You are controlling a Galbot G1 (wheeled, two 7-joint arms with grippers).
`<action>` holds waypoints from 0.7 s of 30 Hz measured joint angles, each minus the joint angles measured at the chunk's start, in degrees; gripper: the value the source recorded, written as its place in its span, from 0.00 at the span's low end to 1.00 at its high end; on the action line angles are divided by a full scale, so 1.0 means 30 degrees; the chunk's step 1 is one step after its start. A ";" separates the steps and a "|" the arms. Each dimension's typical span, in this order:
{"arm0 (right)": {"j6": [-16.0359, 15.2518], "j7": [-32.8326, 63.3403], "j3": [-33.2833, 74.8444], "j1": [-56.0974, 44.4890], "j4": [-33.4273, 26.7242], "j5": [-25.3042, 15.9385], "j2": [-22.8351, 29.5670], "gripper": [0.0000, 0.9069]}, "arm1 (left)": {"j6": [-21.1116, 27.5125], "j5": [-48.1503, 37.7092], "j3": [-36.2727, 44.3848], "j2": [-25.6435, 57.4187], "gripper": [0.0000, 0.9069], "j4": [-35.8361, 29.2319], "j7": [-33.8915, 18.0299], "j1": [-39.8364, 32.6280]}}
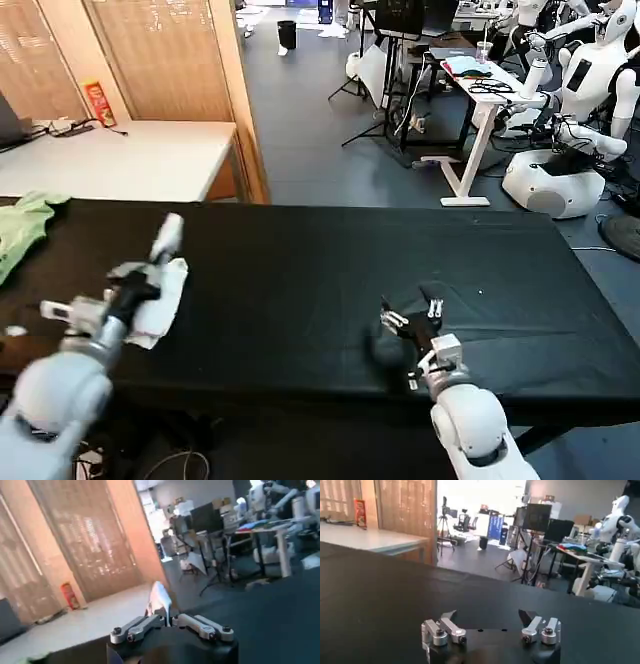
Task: Fold and organize the clothes.
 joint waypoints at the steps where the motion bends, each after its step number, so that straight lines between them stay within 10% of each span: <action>1: 0.0007 -0.0015 0.0023 -0.0081 0.0036 0.0000 -0.0018 0.97 | 0.0144 -0.0273 0.0638 -0.0474 0.00 -0.0053 -0.0227 -0.0124; 9: -0.0267 -0.0286 -0.0412 -0.0538 0.0140 0.0642 0.0052 0.97 | -0.0088 0.0014 0.5300 -0.4379 0.00 0.0499 -0.0903 -0.1821; 10: -0.0362 -0.0321 -0.0501 -0.0556 0.0172 0.0794 0.0043 0.97 | -0.0206 0.0200 0.5759 -0.4857 0.65 0.0658 -0.0842 -0.1907; 11: -0.0467 -0.0362 -0.0577 -0.0564 0.0172 0.1036 -0.0019 0.97 | -0.0376 0.0325 0.6123 -0.5268 0.97 0.0854 -0.0702 -0.1949; 21: -0.1857 -0.0698 -0.1795 0.0092 0.0036 0.4008 -0.0331 0.97 | -0.3482 0.1705 0.7317 -0.6172 0.97 0.1562 0.1712 -0.1884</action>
